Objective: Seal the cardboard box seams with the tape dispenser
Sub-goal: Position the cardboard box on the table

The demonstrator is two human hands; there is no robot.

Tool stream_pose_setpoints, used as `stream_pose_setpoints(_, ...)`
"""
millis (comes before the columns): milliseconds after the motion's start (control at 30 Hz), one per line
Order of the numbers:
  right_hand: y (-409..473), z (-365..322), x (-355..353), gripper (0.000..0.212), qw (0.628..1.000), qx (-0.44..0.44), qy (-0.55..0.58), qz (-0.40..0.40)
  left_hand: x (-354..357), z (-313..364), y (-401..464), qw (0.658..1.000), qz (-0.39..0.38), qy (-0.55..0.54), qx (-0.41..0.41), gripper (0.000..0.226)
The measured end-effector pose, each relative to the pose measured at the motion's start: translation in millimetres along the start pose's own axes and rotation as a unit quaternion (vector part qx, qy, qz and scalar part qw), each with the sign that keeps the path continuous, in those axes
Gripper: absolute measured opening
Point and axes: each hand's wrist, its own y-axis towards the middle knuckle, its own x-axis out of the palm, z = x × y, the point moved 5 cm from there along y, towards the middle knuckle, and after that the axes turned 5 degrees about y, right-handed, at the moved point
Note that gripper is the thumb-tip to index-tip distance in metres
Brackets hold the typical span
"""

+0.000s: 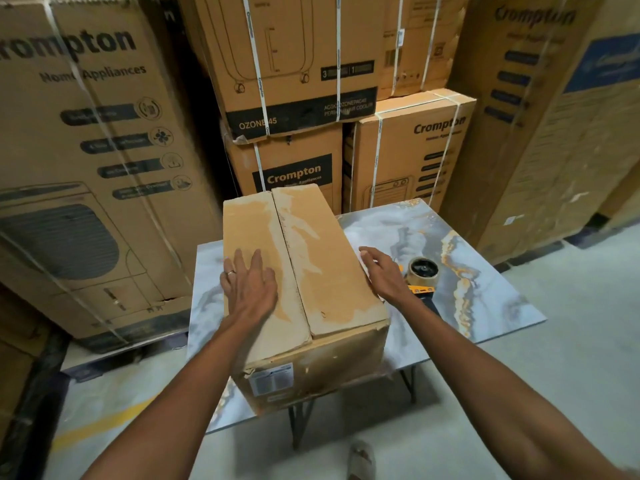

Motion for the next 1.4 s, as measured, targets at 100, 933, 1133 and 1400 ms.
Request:
stream_pose_setpoints(100,10,32,-18,0.043,0.998,0.031,0.018,0.050,8,22,17,0.998,-0.034,-0.021,0.056,0.055)
stream_pose_setpoints(933,4,192,-72,0.046,0.944,0.275,0.173,0.050,60,55,91,0.982,-0.043,0.018,0.181,0.047)
stream_pose_setpoints(1133,-2,174,-63,0.037,0.938,0.256,0.224,0.071,61,55,90,0.984,-0.042,0.010,0.175,0.046)
stream_pose_setpoints(1400,12,163,-53,0.034,0.907,0.248,0.323,0.109,52,58,91,0.986,-0.033,-0.045,0.156,0.040)
